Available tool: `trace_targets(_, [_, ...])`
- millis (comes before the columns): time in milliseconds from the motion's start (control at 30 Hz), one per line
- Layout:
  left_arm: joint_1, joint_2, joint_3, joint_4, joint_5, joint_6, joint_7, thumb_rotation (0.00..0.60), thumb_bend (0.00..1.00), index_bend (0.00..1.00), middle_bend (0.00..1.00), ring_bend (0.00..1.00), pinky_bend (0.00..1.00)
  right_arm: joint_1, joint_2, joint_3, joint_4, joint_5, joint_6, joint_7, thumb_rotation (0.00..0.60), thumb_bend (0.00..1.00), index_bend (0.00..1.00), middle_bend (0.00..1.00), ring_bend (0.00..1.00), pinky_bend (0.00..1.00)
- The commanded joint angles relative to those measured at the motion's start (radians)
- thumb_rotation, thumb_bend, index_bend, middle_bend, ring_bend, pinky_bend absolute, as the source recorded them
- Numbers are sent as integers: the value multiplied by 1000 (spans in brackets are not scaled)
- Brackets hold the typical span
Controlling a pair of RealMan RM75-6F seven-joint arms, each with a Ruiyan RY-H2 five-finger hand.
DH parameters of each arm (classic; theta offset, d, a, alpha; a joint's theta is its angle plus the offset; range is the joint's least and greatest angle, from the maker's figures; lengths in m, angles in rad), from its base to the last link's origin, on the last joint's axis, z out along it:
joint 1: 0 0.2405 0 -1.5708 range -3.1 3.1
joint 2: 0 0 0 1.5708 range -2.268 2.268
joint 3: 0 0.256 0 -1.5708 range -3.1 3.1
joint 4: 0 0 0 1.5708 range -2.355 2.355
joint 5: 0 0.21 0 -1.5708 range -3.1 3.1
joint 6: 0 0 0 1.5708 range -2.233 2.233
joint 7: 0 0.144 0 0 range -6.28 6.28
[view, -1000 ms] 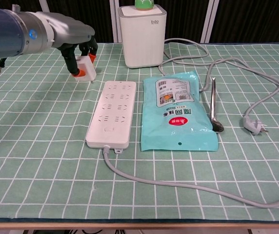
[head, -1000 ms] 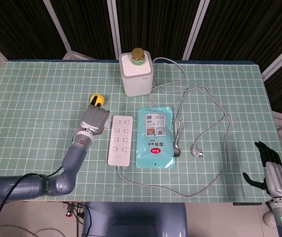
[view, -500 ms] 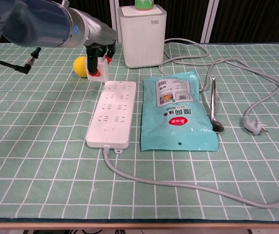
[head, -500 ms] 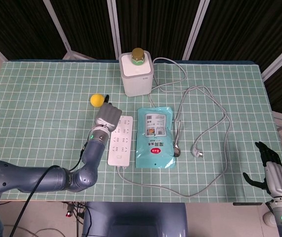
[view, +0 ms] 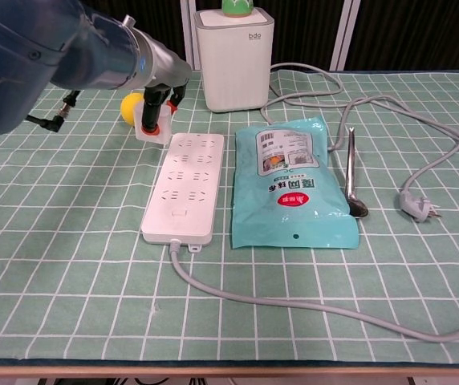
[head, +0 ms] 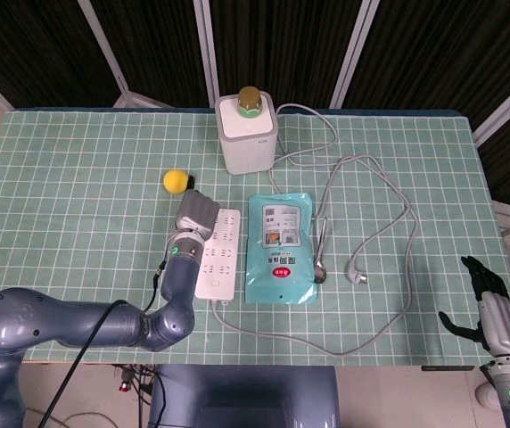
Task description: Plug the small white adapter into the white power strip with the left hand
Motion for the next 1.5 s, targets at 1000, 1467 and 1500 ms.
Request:
trace_targets(1000, [-6,-72,-29,73,25,-35,-14,600,483,778,844,301,0,0,6,0,-6,6,-9,13,600,340,0,0,0,0])
trace_targets(1467, [-1,-84,-23,79,26,-47,-10,600,483,778,845,301,0,0,6,1,-6,7,-7,12,600,340,0,0,0,0])
trace_targets(1500, [-1,-85,-22,80,27,-48,-10,600,483,778,845,301,0,0,6,1,-7,7,-8,13,600,340,0,0,0,0])
